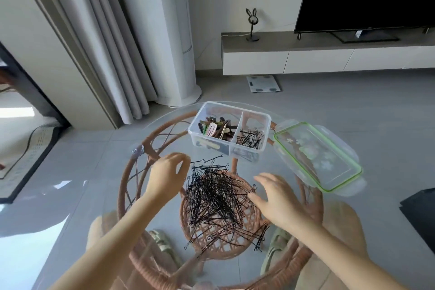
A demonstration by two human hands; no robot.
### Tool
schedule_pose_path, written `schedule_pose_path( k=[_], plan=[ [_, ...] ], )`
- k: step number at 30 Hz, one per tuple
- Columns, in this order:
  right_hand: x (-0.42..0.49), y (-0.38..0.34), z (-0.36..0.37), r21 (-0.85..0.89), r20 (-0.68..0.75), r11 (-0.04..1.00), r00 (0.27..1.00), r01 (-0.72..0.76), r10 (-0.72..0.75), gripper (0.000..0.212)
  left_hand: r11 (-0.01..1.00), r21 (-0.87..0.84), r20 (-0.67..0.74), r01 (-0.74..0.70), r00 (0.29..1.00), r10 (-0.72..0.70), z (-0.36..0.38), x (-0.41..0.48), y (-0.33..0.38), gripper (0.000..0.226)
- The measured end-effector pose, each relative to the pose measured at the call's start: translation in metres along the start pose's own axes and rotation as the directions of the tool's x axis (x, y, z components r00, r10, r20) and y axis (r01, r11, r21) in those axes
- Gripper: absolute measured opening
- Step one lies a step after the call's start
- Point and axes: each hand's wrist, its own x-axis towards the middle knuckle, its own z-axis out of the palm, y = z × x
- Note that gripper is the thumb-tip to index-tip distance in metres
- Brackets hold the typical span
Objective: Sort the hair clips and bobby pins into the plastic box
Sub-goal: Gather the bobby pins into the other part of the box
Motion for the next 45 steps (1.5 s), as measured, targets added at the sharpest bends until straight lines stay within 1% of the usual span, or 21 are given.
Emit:
schedule_pose_path(
  k=[3,5,7,10,11,13,14,16,17,19,21,22,24,25,27,30,32,37,40,42,45],
  plan=[
    [0.002,-0.014,0.022,-0.032,-0.041,0.996,0.995,0.087,-0.088,0.059,0.997,0.067,0.176,-0.031,0.984,0.019,0.027,-0.006,-0.02,0.043],
    [0.003,-0.023,0.034,-0.02,-0.02,0.996,0.996,0.087,-0.087,0.063,0.994,0.083,0.217,-0.075,0.975,0.055,0.041,-0.004,-0.017,0.05],
    [0.001,-0.032,0.045,-0.044,0.027,0.993,0.993,0.113,-0.112,0.071,0.99,0.051,0.251,-0.134,0.961,0.117,0.051,-0.002,-0.008,0.053],
    [-0.009,-0.037,0.052,-0.023,0.111,0.982,0.977,0.185,-0.182,0.098,0.979,-0.054,0.275,-0.197,0.94,0.204,0.057,-0.005,0.008,0.051],
    [-0.012,-0.037,0.049,0.012,0.124,0.98,0.973,0.197,-0.197,0.096,0.975,-0.094,0.269,-0.2,0.938,0.218,0.057,-0.008,0.01,0.048],
    [-0.022,-0.035,0.037,0.12,0.131,0.973,0.968,0.2,-0.215,0.067,0.965,-0.174,0.272,-0.196,0.932,0.239,0.051,-0.016,0.011,0.044],
    [-0.027,-0.035,0.029,0.161,0.122,0.965,0.966,0.208,-0.228,0.057,0.96,-0.209,0.289,-0.186,0.926,0.243,0.046,-0.02,0.011,0.044],
    [-0.04,-0.03,0.012,0.18,0.061,0.96,0.971,0.216,-0.23,0.056,0.96,-0.25,0.34,-0.128,0.917,0.21,0.032,-0.03,0.011,0.042],
    [-0.046,-0.025,0.005,0.142,0.03,0.969,0.977,0.204,-0.21,0.061,0.965,-0.243,0.358,-0.099,0.915,0.184,0.024,-0.035,0.011,0.044],
    [-0.057,-0.015,-0.008,0.011,0.024,0.992,0.992,0.123,-0.123,0.076,0.982,-0.164,0.362,-0.09,0.921,0.145,0.008,-0.045,0.008,0.062],
    [-0.067,-0.007,-0.014,-0.133,0.132,0.991,0.991,-0.002,0.02,0.093,0.994,-0.002,0.383,-0.106,0.919,0.099,-0.008,-0.056,0.005,0.089],
    [-0.071,-0.005,-0.013,-0.177,0.197,0.983,0.978,-0.036,0.072,0.098,0.986,0.104,0.411,-0.13,0.909,0.076,-0.015,-0.063,0.006,0.102],
    [-0.075,-0.006,-0.009,-0.22,0.27,0.974,0.956,-0.056,0.116,0.105,0.945,0.279,0.469,-0.167,0.883,0.018,-0.022,-0.075,0.009,0.127],
    [-0.075,-0.009,-0.005,-0.226,0.278,0.972,0.953,-0.06,0.124,0.107,0.933,0.323,0.478,-0.158,0.878,-0.017,-0.022,-0.081,0.012,0.132],
    [-0.071,-0.018,0.0,-0.213,0.254,0.975,0.96,-0.068,0.122,0.108,0.93,0.351,0.468,-0.105,0.881,-0.078,-0.018,-0.088,0.017,0.135],
    [-0.058,-0.033,0.009,-0.196,0.189,0.98,0.98,-0.027,0.065,0.098,0.92,0.38,0.431,-0.094,0.898,-0.087,-0.006,-0.093,0.026,0.129],
    [-0.051,-0.041,0.014,-0.177,0.172,0.984,0.984,-0.007,0.038,0.088,0.921,0.377,0.421,-0.1,0.904,-0.074,0.001,-0.093,0.034,0.118],
    [-0.037,-0.054,0.024,-0.162,0.167,0.986,0.986,0.036,-0.009,0.059,0.951,0.305,0.409,-0.049,0.908,-0.084,0.01,-0.084,0.043,0.064],
    [-0.034,-0.056,0.031,-0.13,0.101,0.989,0.993,0.07,-0.057,0.033,0.963,0.269,0.382,-0.016,0.92,-0.091,0.01,-0.08,0.041,0.039],
    [-0.033,-0.055,0.033,-0.087,0.06,0.994,0.996,0.068,-0.063,0.029,0.97,0.244,0.351,-0.01,0.933,-0.079,0.007,-0.079,0.04,0.028],
    [-0.032,-0.053,0.027,-0.041,0.023,0.998,0.998,0.054,-0.053,0.026,0.981,0.192,0.309,0.008,0.949,-0.068,0.003,-0.077,0.035,0.022]
  ],
)
